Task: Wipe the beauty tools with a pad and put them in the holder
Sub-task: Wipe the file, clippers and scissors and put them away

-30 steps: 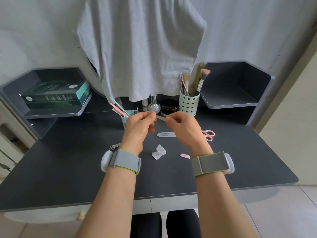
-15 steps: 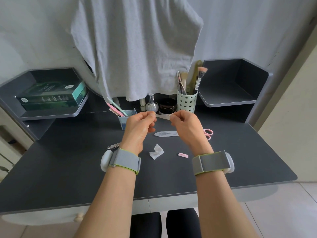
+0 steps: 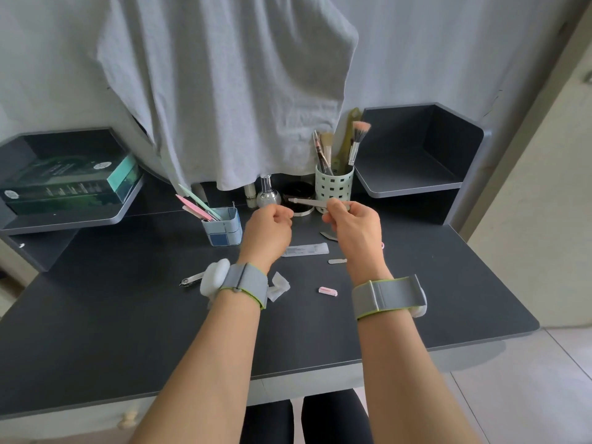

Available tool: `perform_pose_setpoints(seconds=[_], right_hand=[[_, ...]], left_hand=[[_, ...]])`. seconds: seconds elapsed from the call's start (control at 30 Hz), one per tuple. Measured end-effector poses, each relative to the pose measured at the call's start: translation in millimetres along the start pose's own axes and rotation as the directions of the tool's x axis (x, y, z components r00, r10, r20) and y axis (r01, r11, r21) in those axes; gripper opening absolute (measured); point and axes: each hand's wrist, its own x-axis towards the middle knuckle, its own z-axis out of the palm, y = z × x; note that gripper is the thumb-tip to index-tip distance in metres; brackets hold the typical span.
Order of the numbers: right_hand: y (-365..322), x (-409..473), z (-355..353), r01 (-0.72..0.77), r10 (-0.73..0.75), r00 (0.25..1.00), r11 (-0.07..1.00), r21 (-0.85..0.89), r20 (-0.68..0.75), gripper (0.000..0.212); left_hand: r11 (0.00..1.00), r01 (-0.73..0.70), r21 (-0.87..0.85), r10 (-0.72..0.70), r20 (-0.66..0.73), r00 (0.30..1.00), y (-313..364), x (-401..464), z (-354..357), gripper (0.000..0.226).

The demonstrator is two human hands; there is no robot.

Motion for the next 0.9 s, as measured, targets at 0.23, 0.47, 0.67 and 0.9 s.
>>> perform_pose_setpoints(seconds=[0.23, 0.47, 0.67, 0.9], right_hand=[[3, 11, -5, -0.005, 0.007, 0.999, 0.998, 0.060, -0.032, 0.024], [10, 18, -10, -0.033, 0.036, 0.998, 0.998, 0.050, -0.055, 0.028], [15, 18, -9, -0.051, 0.053, 0.998, 0.998, 0.046, -0.036, 0.026], [21, 17, -8, -0.089, 0.090, 0.995, 0.996, 0.029, -0.049, 0.025]], left_hand=[[0.854, -0.135, 0.502, 0.023, 0.223, 0.975, -4, 13, 24, 0.032], [0.737, -0.210, 0.643, -0.008, 0.319, 0.948, -10, 16, 35, 0.040], [0.737, -0.245, 0.629, 0.046, 0.315, 0.948, -12, 14, 38, 0.018], [0.687, -0.310, 0.657, 0.119, 0.318, 0.941, -10, 6, 33, 0.014]])
